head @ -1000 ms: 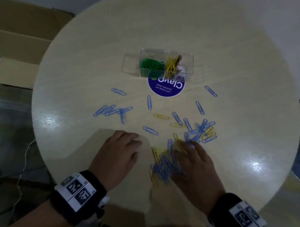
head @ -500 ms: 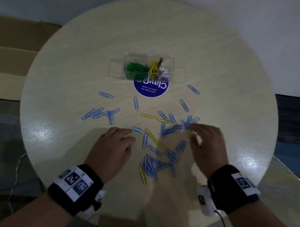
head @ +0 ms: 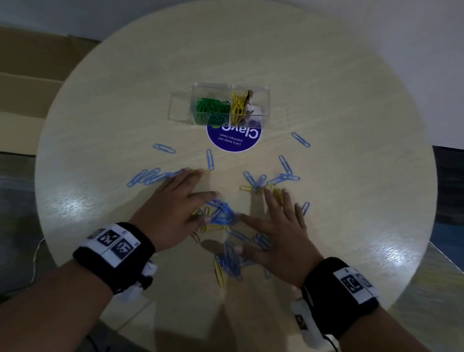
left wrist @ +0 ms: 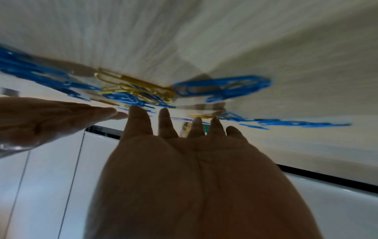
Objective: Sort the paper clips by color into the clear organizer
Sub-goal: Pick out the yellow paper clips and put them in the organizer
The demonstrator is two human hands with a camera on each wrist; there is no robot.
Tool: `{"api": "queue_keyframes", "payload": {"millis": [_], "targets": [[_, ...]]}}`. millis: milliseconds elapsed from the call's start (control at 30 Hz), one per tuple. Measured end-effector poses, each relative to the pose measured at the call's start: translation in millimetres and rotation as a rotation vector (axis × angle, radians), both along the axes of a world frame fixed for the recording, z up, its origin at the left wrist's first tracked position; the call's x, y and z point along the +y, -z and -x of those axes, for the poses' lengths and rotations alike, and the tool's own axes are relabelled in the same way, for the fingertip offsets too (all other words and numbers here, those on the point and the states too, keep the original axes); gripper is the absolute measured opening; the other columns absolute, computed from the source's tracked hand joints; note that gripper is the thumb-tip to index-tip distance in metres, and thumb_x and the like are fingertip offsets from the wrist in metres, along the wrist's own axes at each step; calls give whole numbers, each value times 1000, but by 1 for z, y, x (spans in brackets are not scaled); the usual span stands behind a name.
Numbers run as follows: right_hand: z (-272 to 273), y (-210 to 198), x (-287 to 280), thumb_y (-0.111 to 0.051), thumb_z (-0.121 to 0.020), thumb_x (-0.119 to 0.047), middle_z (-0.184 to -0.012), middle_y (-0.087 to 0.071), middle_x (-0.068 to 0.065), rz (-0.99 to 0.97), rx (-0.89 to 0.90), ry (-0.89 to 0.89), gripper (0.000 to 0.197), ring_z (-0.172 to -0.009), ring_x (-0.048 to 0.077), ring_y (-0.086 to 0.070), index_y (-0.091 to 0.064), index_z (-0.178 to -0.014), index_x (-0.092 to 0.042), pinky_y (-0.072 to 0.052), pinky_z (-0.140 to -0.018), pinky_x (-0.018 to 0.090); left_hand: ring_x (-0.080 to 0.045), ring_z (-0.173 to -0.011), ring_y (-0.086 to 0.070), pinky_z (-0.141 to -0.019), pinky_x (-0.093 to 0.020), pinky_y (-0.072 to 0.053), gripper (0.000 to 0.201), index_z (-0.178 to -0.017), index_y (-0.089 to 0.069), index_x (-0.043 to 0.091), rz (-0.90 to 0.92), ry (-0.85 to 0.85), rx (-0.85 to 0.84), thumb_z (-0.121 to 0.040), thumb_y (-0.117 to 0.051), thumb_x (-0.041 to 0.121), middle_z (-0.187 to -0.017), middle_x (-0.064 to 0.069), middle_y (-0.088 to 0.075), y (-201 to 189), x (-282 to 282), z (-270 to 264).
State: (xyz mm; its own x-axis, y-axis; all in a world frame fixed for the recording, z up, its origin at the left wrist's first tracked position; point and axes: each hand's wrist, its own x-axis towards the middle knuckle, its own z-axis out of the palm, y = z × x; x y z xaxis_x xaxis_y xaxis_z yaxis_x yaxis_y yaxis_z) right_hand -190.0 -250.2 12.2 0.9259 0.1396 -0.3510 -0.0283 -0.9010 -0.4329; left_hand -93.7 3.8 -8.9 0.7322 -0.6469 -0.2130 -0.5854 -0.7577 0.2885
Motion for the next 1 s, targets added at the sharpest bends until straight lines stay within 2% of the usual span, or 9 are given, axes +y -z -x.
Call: {"api": "queue_keyframes", "payload": {"millis": [67, 100, 167, 200, 300, 400, 533, 767, 1000], "targets": [[-1, -1, -16, -43, -68, -81, -159, -14, -4, -85, -52, 90, 68, -148, 28, -2, -44, -131, -54, -7, -117, 46, -30, -145, -25, -116, -46, -26, 53, -137, -49, 34, 42, -54, 3, -89, -42, 56, -156, -5, -31, -2, 9, 0], [-2, -1, -27, -52, -71, -68, -153, -33, 0, -104, -155, 142, 59, -144, 28, -23, -55, -125, -44, -18, -116, 43, -31, -142, -31, -114, -45, -29, 50, -136, -51, 31, 81, -83, -13, -91, -44, 51, -153, -5, -37, -4, 10, 0], [-6, -3, -53, -67, -73, -39, -117, -66, 0, -85, -360, 279, 30, -111, 22, -58, -69, -102, -31, -39, -98, 34, -31, -124, -50, -105, -41, -38, 38, -128, -59, 25, 179, -121, -98, -92, -52, 34, -136, -5, -55, -10, 6, 2], [-5, -4, -64, -73, -72, -27, -99, -70, -1, -82, -394, 349, 19, -93, 18, -62, -71, -91, -29, -41, -86, 30, -30, -111, -56, -98, -40, -42, 33, -121, -64, 23, 225, -122, -146, -90, -57, 27, -123, -4, -62, -12, 1, 5], [-5, -4, -70, -79, -70, -12, -77, -66, 0, -115, -307, 449, 16, -71, 19, -61, -73, -81, -23, -44, -71, 27, -25, -99, -57, -86, -38, -46, 31, -116, -67, 24, 252, -34, -129, -86, -60, 19, -113, 2, -64, -15, -16, 22], [-14, 3, -58, -75, -71, -26, -83, -65, 4, -100, -251, 307, 23, -74, 30, -63, -74, -93, -24, -52, -73, 36, -23, -113, -52, -93, -40, -45, 35, -124, -60, 29, 155, 91, -46, -89, -55, 24, -131, 5, -56, -9, -23, 41], [-29, 4, -41, -67, -70, -36, -94, -64, 4, 48, -177, 115, 35, -85, 34, -56, -70, -104, -29, -50, -77, 40, -24, -102, -55, -85, -40, -48, 19, -102, -69, 26, 244, 42, -91, -88, -56, 25, -112, 4, -63, -18, -28, 44], [-32, 9, -47, -61, -69, -30, -75, -60, 4, 159, -201, 197, 10, -73, 35, -56, -68, -74, -23, -50, -64, 38, -27, -96, -52, -78, -42, -47, 24, -110, -68, 24, 217, 61, -161, -93, -52, 27, -109, 6, -64, -6, -87, -7], [-36, 10, -56, -68, -65, -25, -77, -61, 5, 126, -98, 235, 8, -76, 36, -55, -65, -72, -23, -49, -70, 38, -27, -78, -54, -75, -37, -41, 11, -85, -72, 15, 249, -44, -211, -85, -62, 20, -85, 0, -68, -5, -43, -10]]}}
